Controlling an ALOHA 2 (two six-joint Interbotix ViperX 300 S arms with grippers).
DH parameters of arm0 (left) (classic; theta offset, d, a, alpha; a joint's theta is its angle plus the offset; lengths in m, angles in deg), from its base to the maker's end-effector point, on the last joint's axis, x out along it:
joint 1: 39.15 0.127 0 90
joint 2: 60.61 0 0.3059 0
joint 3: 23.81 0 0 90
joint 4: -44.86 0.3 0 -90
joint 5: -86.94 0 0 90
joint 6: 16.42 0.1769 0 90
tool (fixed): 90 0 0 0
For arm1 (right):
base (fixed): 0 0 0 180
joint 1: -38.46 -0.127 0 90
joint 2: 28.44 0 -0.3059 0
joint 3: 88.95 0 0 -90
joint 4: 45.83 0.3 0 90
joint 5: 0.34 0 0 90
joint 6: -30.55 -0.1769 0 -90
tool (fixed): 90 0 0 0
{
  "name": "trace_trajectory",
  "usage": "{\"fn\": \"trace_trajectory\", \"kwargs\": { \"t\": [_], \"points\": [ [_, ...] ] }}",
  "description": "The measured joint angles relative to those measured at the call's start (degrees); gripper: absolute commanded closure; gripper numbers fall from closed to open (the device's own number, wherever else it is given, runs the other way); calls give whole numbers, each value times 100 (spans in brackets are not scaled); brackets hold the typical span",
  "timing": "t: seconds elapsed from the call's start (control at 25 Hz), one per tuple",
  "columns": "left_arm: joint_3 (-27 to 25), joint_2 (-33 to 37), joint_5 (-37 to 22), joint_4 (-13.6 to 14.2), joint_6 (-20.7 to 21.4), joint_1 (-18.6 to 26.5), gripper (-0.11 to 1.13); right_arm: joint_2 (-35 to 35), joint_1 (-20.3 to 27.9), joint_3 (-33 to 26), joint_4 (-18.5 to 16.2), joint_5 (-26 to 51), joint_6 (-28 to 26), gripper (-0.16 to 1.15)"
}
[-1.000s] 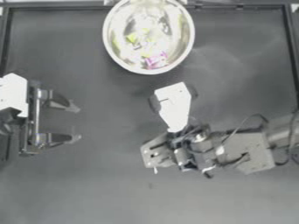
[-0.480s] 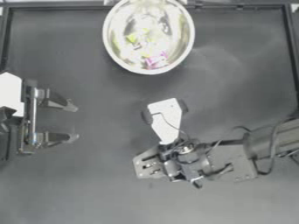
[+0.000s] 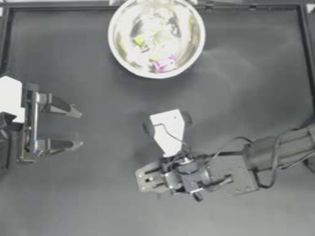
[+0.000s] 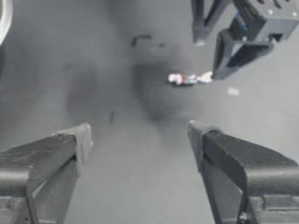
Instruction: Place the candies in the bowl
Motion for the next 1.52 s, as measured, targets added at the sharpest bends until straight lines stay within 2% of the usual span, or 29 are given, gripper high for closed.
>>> {"fn": "trace_trajectory", "kwargs": {
  "t": [0.28, 0.64, 1.52],
  "points": [
    [0, 0, 9, 0, -9, 0, 4, 176, 123, -88, 105, 0, 158, 1],
    [-62, 0, 114, 0, 35, 0, 4, 554, 264, -466, 378, 387, 729, 1],
    [-70, 0, 132, 9, 70, -44, 4, 694, 466, -501, 334, 176, 817, 1]
  ]
}}
